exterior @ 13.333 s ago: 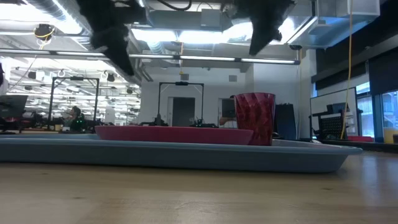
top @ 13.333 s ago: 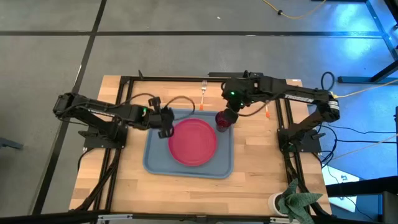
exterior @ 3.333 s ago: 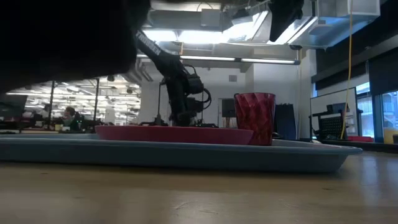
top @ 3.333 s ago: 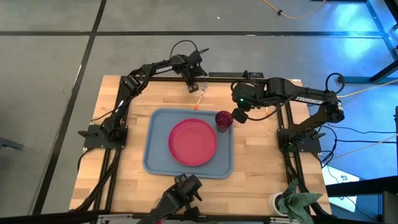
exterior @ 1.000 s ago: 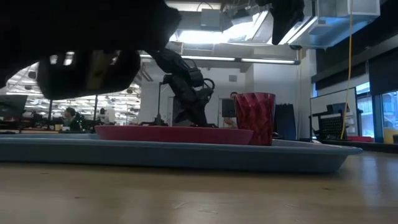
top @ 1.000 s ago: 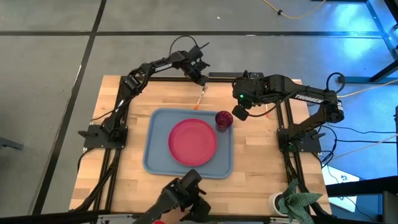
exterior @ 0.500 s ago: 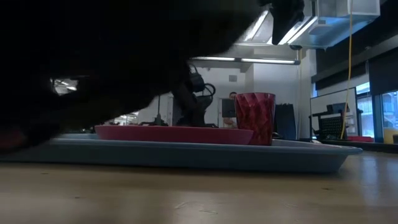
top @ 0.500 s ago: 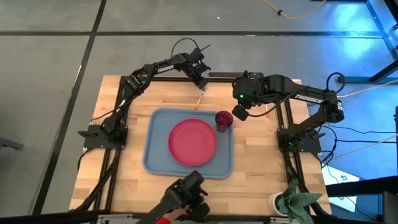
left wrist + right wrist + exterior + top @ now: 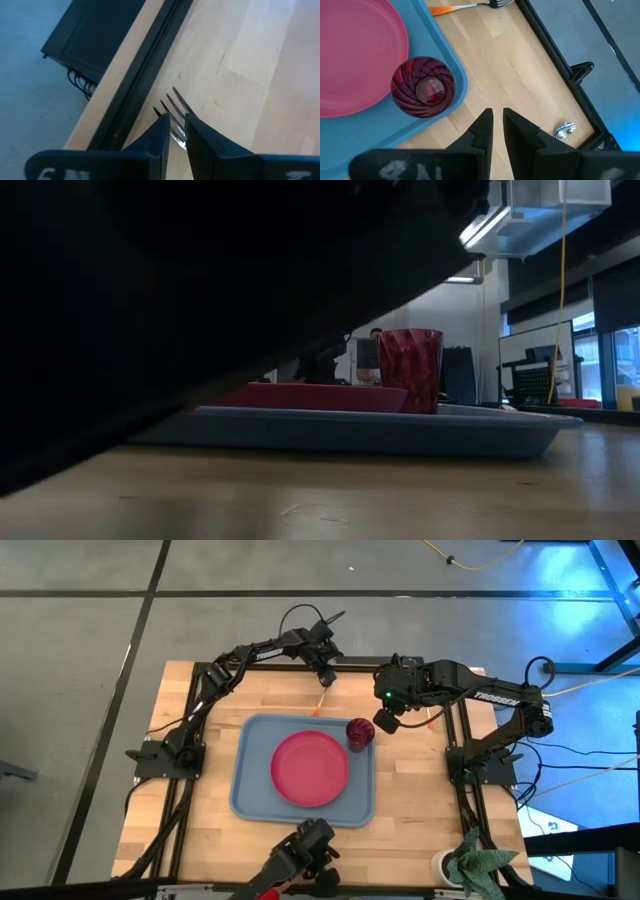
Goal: Pick and place plate/cup/fork/spoon on tray
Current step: Put the orange fork on the blue serving tray to the left of the red plate
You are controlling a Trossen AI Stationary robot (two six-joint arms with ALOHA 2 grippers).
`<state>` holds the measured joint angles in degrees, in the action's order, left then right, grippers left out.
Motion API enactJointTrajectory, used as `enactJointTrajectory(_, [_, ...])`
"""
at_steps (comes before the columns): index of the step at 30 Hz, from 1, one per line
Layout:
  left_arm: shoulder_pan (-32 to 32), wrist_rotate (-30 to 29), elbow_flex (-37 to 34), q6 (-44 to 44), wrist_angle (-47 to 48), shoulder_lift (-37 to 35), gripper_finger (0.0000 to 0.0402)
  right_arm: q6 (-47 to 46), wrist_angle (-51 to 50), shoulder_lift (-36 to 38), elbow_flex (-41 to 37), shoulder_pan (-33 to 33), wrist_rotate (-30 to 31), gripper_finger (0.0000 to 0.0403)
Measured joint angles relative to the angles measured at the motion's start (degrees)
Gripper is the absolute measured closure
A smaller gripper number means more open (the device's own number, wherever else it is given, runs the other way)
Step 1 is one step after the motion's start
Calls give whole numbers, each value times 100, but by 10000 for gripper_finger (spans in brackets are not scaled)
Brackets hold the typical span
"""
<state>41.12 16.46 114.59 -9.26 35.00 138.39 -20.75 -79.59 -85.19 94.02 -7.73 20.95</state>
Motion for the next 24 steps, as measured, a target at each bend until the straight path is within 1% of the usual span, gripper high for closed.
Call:
enactJointTrajectory(3, [0,-147,0,-23,-1,1,350,0,0,0,0,0,0,353])
enactJointTrajectory(5, [-4,-146,0,-24,0,2,350,1,0,0,0,0,0,353])
enactJointTrajectory(9, [-32,19,8,-36,13,-11,350,2,0,0,0,0,0,353])
enactJointTrajectory(12, [-37,249,202,-94,152,-11,350,4,-2,0,0,0,0,353])
enactJointTrajectory(19, [45,174,670,-717,126,-33,350,7,-11,0,0,0,-1,353])
enactJointTrajectory(21, [112,324,680,-1057,200,-35,350,9,-33,0,0,0,-4,353])
enactJointTrajectory(24, [245,706,675,-1409,352,-33,350,12,-65,0,0,0,-9,353])
